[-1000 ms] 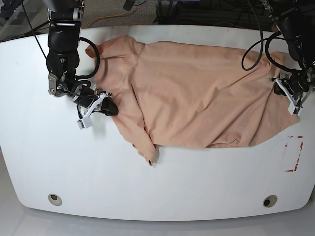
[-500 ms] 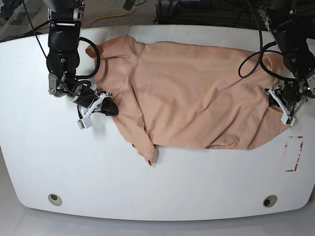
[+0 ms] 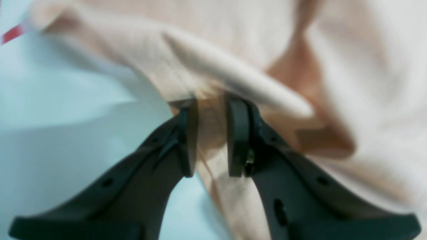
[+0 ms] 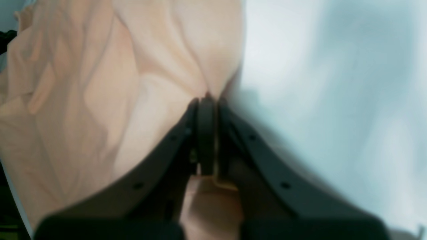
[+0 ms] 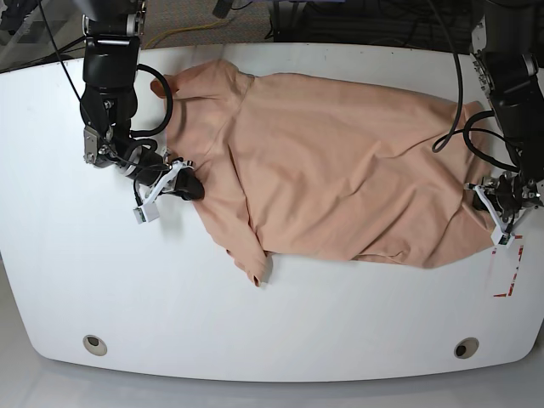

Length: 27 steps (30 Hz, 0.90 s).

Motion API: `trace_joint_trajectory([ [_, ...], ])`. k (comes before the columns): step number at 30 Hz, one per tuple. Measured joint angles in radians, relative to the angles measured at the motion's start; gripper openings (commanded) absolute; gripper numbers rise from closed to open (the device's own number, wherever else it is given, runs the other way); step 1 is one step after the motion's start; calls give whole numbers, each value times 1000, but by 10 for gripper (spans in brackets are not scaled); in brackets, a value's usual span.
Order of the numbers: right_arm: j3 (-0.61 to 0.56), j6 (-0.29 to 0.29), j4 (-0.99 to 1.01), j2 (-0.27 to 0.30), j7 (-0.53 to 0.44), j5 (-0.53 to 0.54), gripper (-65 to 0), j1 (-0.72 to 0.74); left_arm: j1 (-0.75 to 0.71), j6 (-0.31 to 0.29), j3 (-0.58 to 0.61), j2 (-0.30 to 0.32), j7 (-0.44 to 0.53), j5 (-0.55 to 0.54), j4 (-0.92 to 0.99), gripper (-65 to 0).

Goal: Fold the T-shirt properly
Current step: 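Grasp the opposite side edge of the shirt with the left gripper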

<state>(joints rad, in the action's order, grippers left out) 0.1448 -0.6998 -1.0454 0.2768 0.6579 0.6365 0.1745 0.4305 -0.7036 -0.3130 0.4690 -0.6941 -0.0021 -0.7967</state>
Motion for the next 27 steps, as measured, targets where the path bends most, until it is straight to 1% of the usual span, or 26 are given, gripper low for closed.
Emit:
trace_joint_trajectory([
  [1,0,0,0,0,0,0,-650,0,1,-1,0,8,7,2,2,-467],
  [2,0,0,0,0,0,0,-650,0,2,0,2,19,16,2,3,-426],
  [4,0,0,0,0,0,0,-650,0,13,0,3,43,38,2,4,-331],
  [5,0,0,0,0,0,0,-650,0,19,0,2,53,38,4,4,-272],
  [6,0,0,0,0,0,0,-650,0,29,0,2,61,38,6,4,-232],
  [8,0,0,0,0,0,0,-650,0,39,6,-1,66,40,6,3,-178],
  [10,0,0,0,0,0,0,-650,0,36,6,-4,63,22,1,-24,-172],
  [11,0,0,0,0,0,0,-650,0,31,6,-11,59,-8,0,-50,-172],
  [14,-1,0,0,0,1,0,-650,0,-22,0,-84,52,-105,-19,-177,-169],
  [17,-1,0,-1,0,1,-1,-650,2,-114,1,-172,48,-230,-39,-333,-167],
  [18,-1,0,-1,0,2,-2,-650,3,-150,11,-204,35,-279,-52,-384,-167],
  [21,-1,0,-1,0,4,-3,-650,6,-265,11,-253,10,-373,-146,-499,-165],
  [22,-2,1,-1,-1,5,-3,-650,6,-318,10,-260,-6,-391,-210,-543,-165],
  [23,-3,0,0,-2,6,-3,-650,6,-362,-3,-270,-16,-401,-267,-575,-165],
  [26,-3,0,-1,0,5,-2,-650,6,-479,0,-279,-23,-419,-411,-661,-165],
  [27,-2,0,0,0,4,-2,-650,5,-507,0,-281,-21,-421,-442,-672,-165],
])
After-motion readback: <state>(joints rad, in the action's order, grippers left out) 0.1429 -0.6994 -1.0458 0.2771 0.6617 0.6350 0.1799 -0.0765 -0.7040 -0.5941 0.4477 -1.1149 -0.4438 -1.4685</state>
